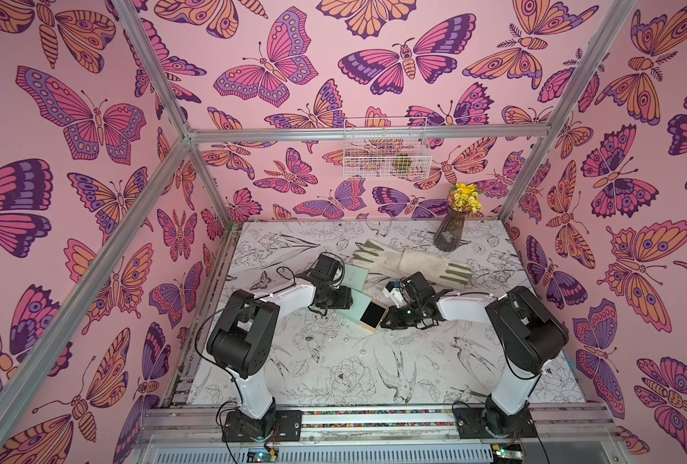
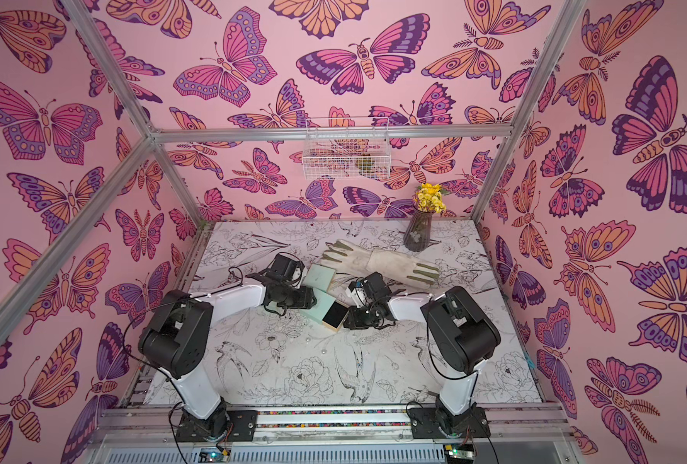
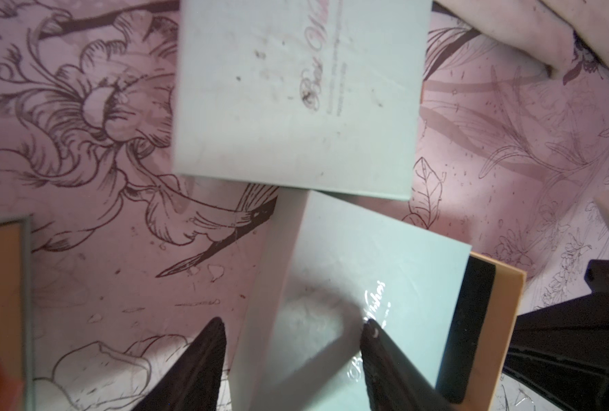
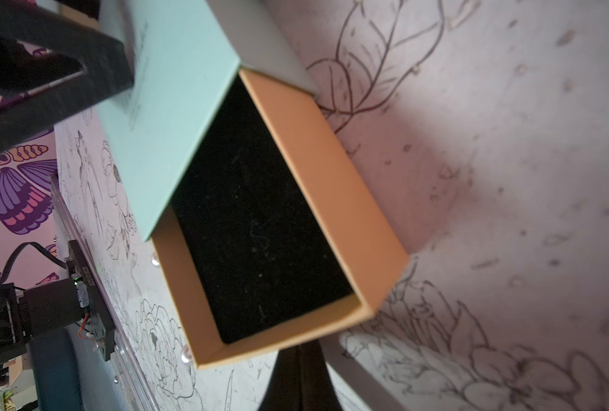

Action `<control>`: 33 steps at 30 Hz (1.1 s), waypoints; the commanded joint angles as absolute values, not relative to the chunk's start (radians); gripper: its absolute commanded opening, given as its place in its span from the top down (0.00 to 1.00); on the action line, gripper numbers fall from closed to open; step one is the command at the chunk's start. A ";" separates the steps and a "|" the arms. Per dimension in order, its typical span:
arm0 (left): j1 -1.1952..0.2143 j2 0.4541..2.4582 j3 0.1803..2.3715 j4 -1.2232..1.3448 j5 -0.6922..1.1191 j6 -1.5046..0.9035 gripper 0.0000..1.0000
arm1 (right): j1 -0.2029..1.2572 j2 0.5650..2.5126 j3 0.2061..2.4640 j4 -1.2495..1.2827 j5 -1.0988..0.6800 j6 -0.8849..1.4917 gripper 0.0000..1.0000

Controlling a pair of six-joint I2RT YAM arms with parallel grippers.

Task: Place the earrings into the drawer-style jewelry box
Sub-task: Open the drawer in the jewelry box.

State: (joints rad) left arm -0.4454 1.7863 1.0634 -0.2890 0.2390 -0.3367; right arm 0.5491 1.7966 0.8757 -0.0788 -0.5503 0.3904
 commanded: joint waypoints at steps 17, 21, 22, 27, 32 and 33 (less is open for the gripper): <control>-0.434 1.839 1.052 -0.367 0.166 -0.314 0.38 | 0.529 1.755 0.816 -0.158 -0.509 0.365 1.00; -0.434 1.838 1.055 -0.368 0.177 -0.314 0.38 | 0.529 1.758 0.819 -0.160 -0.509 0.364 1.00; -0.434 1.838 1.056 -0.367 0.179 -0.313 0.38 | 0.528 1.759 0.821 -0.160 -0.511 0.363 1.00; -0.434 1.833 1.054 -0.367 0.176 -0.311 0.38 | 0.529 1.749 0.815 -0.167 -0.502 0.357 1.00; -0.438 1.839 1.064 -0.366 0.192 -0.314 0.37 | 0.528 1.759 0.828 -0.169 -0.507 0.357 0.98; -0.441 1.839 1.066 -0.367 0.193 -0.313 0.37 | 0.529 1.761 0.829 -0.168 -0.509 0.357 0.95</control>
State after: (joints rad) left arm -0.4454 1.7901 1.0714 -0.2977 0.2409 -0.3298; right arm 0.5362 1.7596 0.8368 -0.0940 -0.5396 0.3683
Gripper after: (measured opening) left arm 0.626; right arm 0.053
